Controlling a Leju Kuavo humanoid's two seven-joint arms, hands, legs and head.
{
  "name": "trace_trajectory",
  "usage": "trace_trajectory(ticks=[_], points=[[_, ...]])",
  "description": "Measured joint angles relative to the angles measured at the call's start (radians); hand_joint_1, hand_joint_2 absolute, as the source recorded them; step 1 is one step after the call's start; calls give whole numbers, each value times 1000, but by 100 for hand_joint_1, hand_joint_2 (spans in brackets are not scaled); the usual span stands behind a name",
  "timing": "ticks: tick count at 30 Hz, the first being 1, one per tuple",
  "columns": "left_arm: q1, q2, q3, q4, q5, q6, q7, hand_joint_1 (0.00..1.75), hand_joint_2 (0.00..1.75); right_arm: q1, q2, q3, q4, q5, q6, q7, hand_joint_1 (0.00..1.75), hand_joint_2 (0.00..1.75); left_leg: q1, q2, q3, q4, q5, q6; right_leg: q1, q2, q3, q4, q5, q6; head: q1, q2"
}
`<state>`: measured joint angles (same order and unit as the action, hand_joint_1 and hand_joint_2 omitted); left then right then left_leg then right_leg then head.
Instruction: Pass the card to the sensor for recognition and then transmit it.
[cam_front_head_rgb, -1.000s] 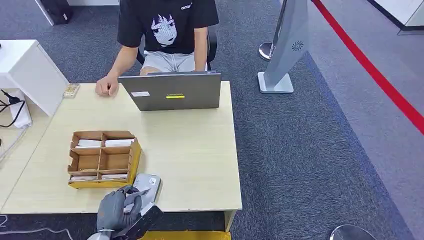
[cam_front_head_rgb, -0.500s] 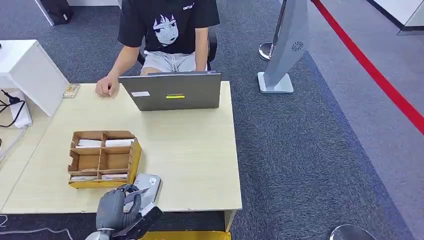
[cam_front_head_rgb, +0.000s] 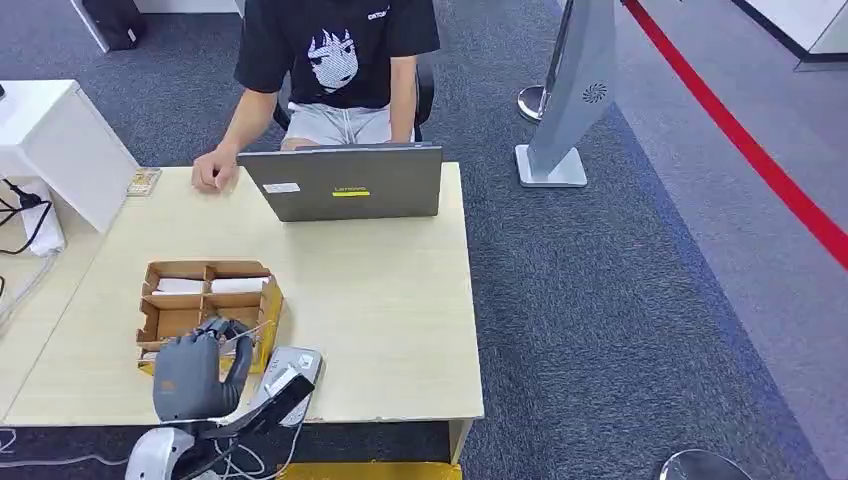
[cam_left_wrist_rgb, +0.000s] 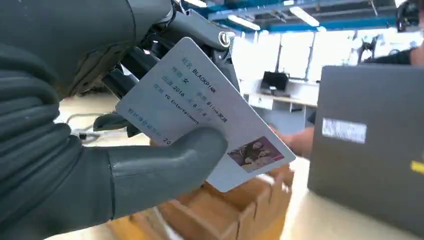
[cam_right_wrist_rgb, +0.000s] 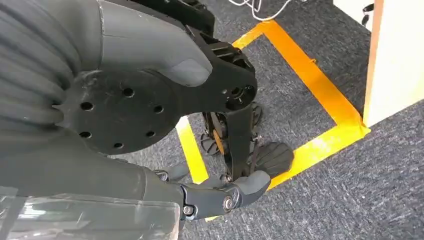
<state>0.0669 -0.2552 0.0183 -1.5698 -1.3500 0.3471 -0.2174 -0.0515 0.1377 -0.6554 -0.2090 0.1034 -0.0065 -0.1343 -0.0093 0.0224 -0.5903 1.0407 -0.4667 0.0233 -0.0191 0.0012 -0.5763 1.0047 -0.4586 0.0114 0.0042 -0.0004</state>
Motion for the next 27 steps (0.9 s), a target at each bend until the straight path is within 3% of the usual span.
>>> trace_trajectory(ticks=[6, 15, 27], points=[[-68, 50, 10, -15, 17, 0, 37, 175, 175, -1, 0, 0, 0, 36, 12, 6, 0, 175, 0, 0, 0, 0, 1, -1, 0, 0, 0, 0, 1, -1, 0, 0], [-184, 139, 106, 12, 29, -6, 52, 175, 175, -2, 0, 1, 0, 71, 28, 9, 0, 175, 1, 0, -1, 0, 2, -2, 0, 0, -1, 1, 2, -2, 0, 0], [-205, 162, 135, 44, 27, -6, 52, 175, 175, -4, 0, 1, 0, 77, 29, 9, 0, 175, 0, 0, -3, 0, 3, -1, 0, 0, -3, 1, 3, -1, 0, 0]])
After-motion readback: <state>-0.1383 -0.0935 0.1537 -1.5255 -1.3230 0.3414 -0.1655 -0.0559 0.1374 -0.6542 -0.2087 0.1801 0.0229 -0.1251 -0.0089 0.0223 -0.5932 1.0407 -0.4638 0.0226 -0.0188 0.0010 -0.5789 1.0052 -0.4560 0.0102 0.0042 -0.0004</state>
